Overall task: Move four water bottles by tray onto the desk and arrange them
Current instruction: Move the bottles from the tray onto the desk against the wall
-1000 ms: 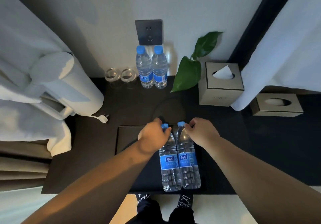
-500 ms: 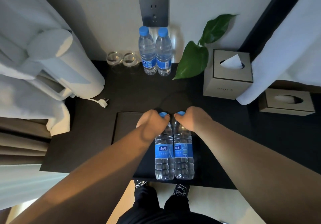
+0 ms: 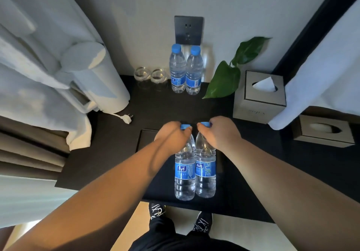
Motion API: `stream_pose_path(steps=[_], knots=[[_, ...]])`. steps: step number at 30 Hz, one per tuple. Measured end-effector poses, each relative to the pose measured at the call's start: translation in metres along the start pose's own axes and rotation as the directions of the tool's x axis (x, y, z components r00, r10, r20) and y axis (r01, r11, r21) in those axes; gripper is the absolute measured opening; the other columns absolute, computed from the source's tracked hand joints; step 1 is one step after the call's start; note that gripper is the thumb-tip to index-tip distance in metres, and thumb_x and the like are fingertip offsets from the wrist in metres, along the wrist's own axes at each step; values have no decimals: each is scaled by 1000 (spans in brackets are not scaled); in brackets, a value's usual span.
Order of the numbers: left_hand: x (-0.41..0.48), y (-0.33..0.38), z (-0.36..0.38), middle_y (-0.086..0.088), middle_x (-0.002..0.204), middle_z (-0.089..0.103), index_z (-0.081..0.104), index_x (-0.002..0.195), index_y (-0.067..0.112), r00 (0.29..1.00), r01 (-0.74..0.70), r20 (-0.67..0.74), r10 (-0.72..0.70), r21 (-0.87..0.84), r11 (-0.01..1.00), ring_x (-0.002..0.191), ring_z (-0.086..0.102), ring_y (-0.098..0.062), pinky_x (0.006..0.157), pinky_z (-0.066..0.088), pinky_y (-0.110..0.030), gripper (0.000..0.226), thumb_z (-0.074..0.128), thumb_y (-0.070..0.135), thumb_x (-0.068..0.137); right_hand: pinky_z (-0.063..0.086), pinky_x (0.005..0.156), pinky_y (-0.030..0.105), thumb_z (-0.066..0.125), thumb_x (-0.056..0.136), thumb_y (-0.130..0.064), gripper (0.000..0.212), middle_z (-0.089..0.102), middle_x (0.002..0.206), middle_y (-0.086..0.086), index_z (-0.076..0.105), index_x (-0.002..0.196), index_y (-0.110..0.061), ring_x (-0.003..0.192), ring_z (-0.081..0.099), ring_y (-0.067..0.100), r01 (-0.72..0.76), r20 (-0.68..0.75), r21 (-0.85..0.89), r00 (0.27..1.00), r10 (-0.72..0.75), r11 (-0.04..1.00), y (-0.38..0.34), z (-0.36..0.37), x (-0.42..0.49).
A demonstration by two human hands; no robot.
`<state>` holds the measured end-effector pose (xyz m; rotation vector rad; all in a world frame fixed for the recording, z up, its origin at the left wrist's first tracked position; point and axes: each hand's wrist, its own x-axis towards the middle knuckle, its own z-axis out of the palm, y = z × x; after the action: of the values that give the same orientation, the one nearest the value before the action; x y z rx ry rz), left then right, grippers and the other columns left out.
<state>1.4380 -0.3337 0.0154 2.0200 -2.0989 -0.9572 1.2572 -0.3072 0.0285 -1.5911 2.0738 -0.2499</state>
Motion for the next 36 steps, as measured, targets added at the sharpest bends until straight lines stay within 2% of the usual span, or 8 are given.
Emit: stream_pose_path(steps=[5, 8, 13, 19, 25, 28, 32, 36], knots=[[-6, 0, -36, 3, 72, 62, 56, 77, 21, 994, -92, -58, 90, -27, 995, 64, 59, -12, 51, 36, -28, 40, 48, 57, 91, 37, 48, 31, 55, 91, -60, 50, 55, 60, 0, 55, 64, -18, 55, 54, 16, 138, -144, 41, 981, -131, 990, -19, -16, -5], [-4, 2, -60, 4, 72, 58, 54, 76, 22, 973, -161, -168, 159, 2, 987, 65, 55, -13, 52, 33, -30, 39, 49, 56, 94, 33, 47, 31, 56, 90, -59, 50, 52, 57, -1, 51, 63, -18, 53, 50, 16, 211, -247, 38, 949, -195, 977, -33, -28, -3], [4, 9, -100, 8, 69, 60, 53, 73, 26, 909, -253, -364, 204, -92, 963, 63, 55, -7, 52, 36, -28, 34, 53, 55, 92, 27, 46, 27, 60, 90, -53, 42, 50, 56, -5, 51, 65, -21, 51, 46, 8, 338, -384, 36, 874, -299, 941, -60, -55, 9], [25, 15, -136, 6, 80, 66, 63, 90, 23, 871, -325, -396, 292, -17, 946, 73, 62, -15, 64, 52, -35, 29, 62, 52, 90, 43, 53, 33, 62, 92, -46, 34, 54, 63, -4, 55, 75, -18, 58, 53, 15, 420, -345, -38, 846, -406, 907, -86, -82, 27], [52, 27, -157, 4, 82, 64, 60, 87, 22, 858, -339, -412, 305, -9, 941, 74, 60, -16, 62, 52, -34, 24, 71, 44, 86, 47, 56, 36, 61, 89, -35, 21, 56, 69, -3, 49, 82, -20, 63, 55, 20, 390, -285, -164, 860, -422, 906, -102, -98, 52], [64, 34, -161, 3, 84, 63, 61, 89, 20, 857, -346, -403, 321, 11, 938, 74, 59, -16, 61, 51, -32, 25, 71, 43, 85, 47, 55, 35, 61, 87, -35, 15, 56, 70, -4, 53, 92, -23, 64, 55, 19, 386, -284, -166, 863, -418, 908, -103, -103, 64], [86, 37, -164, 2, 88, 64, 62, 88, 17, 868, -363, -364, 339, 2, 932, 76, 60, -17, 62, 51, -33, 25, 70, 41, 84, 52, 59, 37, 60, 89, -35, 21, 58, 74, -2, 63, 107, -23, 67, 56, 21, 403, -258, -151, 865, -430, 903, -102, -105, 83], [98, 34, -163, 2, 87, 65, 64, 87, 17, 880, -366, -327, 346, -2, 931, 76, 61, -17, 64, 53, -35, 26, 71, 42, 83, 48, 55, 29, 61, 91, -34, 27, 60, 78, -4, 61, 116, -26, 62, 54, 11, 410, -222, -150, 873, -435, 900, -98, -98, 98]])
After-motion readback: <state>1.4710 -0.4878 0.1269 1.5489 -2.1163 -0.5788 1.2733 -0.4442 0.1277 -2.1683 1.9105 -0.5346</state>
